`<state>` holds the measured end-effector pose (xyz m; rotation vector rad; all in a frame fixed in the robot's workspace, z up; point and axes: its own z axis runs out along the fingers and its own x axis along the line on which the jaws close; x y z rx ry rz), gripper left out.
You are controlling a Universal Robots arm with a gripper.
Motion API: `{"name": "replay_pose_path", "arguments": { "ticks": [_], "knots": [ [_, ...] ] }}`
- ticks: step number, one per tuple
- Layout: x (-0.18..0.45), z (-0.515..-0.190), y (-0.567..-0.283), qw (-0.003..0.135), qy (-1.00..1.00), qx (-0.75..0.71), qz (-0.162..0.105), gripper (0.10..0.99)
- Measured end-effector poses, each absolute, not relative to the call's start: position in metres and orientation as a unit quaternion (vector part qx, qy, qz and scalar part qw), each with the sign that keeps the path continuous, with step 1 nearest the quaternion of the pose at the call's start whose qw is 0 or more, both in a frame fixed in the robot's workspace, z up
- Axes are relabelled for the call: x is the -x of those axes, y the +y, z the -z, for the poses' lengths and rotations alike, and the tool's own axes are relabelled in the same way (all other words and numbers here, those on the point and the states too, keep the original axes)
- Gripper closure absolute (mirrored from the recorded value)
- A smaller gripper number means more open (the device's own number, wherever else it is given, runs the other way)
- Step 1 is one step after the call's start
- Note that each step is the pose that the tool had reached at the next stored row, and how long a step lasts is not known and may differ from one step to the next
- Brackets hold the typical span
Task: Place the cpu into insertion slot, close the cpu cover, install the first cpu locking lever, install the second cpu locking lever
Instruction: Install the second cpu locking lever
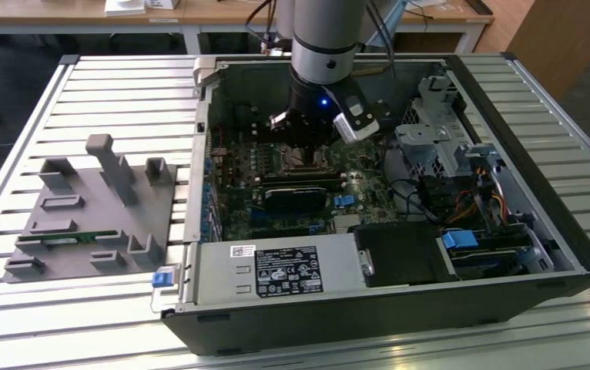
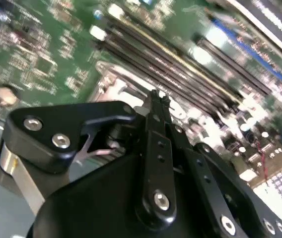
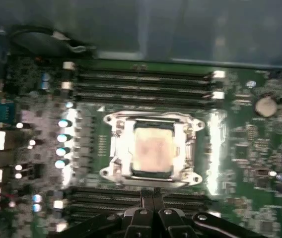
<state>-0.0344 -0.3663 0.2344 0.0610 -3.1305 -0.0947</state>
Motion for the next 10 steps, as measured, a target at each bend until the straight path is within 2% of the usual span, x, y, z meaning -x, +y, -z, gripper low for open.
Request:
{"name": "replay_pose_path", "arguments": {
  "ticks": [10],
  "knots": [
    [0.0455, -0.2292, -0.3701, 0.005, -0.999, -0.019, 0.041, 0.98]
  ]
}}
